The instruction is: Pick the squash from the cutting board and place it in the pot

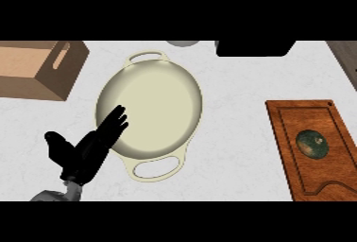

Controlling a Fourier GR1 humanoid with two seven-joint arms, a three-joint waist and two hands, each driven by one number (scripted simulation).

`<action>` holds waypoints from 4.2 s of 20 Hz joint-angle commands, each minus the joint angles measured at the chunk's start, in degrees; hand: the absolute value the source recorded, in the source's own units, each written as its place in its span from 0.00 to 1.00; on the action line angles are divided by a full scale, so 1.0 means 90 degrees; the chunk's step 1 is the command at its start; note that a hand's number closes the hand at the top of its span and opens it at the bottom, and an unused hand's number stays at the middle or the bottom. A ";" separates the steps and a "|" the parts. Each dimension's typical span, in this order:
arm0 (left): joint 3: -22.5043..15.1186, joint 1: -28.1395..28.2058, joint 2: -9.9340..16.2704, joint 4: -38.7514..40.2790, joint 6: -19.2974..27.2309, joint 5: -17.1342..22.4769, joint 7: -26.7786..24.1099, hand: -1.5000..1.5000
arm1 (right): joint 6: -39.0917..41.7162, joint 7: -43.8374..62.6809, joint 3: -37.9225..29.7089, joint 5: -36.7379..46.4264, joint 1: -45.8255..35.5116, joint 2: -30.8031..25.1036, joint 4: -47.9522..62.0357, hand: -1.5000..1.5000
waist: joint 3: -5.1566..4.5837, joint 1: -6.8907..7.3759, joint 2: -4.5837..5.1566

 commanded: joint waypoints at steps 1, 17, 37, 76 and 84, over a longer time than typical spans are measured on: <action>0.0208 0.0163 0.0148 -0.0068 -0.0291 0.0074 -0.0003 0.50 | 0.0743 0.1399 -0.0230 -0.0439 -0.0075 -0.0124 -0.0749 0.00 | 0.0000 0.0015 0.0005; 0.0429 -0.0037 -0.0562 0.0039 -0.0355 -0.0503 0.0315 0.50 | 0.0877 0.2766 -0.0077 0.0314 0.0349 0.1550 -0.1724 0.00 | 0.0011 0.0075 0.0037; 0.1031 0.0203 -0.0813 -0.0129 -0.1009 -0.0822 0.0508 0.50 | 0.0406 0.1558 -0.0370 0.2759 0.1234 0.2225 -0.1197 0.00 | 0.0010 0.0040 0.0029; 0.1491 0.0348 -0.1439 -0.0505 -0.1301 -0.1283 0.0992 0.50 | -0.0041 0.1660 0.0736 0.4839 0.1502 0.4698 -0.1728 1.00 | 0.0000 -0.0047 -0.0021; 0.1249 0.0357 -0.1694 -0.0339 -0.1249 -0.1585 0.0830 0.50 | 0.0307 0.3107 0.1964 0.5561 0.2261 0.5488 -0.3616 1.00 | 0.0008 0.0016 0.0017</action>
